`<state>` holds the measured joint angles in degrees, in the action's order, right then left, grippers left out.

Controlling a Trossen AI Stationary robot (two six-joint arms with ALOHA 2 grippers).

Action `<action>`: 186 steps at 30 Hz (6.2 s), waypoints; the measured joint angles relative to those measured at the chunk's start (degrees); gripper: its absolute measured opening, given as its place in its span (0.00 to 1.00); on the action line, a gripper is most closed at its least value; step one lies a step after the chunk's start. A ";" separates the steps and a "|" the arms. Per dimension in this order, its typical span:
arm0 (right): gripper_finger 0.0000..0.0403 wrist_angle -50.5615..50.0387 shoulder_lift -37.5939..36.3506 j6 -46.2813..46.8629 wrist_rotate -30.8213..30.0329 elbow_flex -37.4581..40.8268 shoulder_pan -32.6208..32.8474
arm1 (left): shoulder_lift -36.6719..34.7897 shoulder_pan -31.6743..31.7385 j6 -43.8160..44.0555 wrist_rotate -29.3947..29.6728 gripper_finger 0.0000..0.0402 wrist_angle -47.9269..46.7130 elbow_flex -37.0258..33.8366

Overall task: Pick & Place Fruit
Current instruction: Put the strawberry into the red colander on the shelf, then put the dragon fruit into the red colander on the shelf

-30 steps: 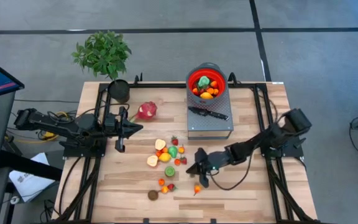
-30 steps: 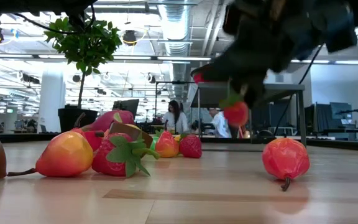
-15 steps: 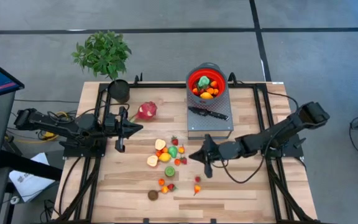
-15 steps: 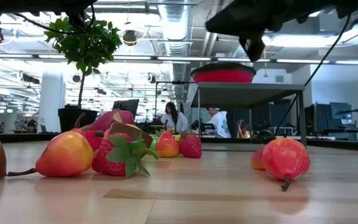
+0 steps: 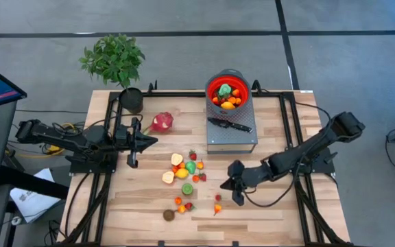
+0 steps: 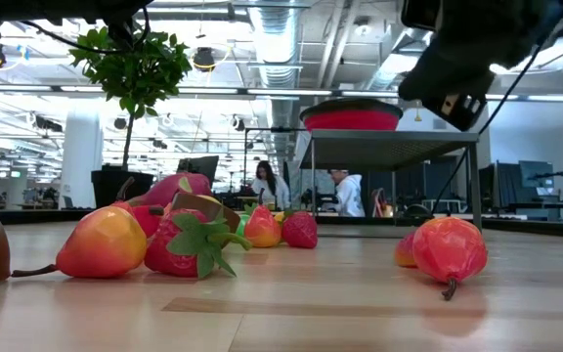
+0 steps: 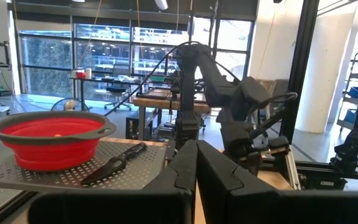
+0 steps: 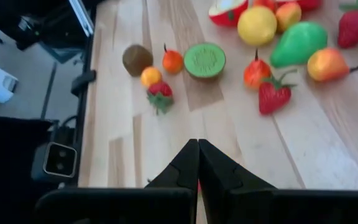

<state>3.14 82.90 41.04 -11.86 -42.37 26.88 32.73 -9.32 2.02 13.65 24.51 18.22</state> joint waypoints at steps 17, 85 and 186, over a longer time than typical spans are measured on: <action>0.00 10.81 2.55 -0.64 -0.07 -0.38 -0.99 | 0.01 0.00 1.73 -0.02 0.01 0.07 0.00; 0.43 -30.35 30.40 -5.03 4.03 -27.15 1.18 | 1.53 0.00 1.73 -0.02 0.01 -0.06 0.00; 0.42 -45.61 7.85 -67.14 1.45 -39.76 -54.87 | 1.51 0.08 0.83 0.00 0.01 0.00 0.00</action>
<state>-42.47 90.75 -26.11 -10.40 -82.13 -27.99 34.24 -9.23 2.85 13.65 24.51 18.22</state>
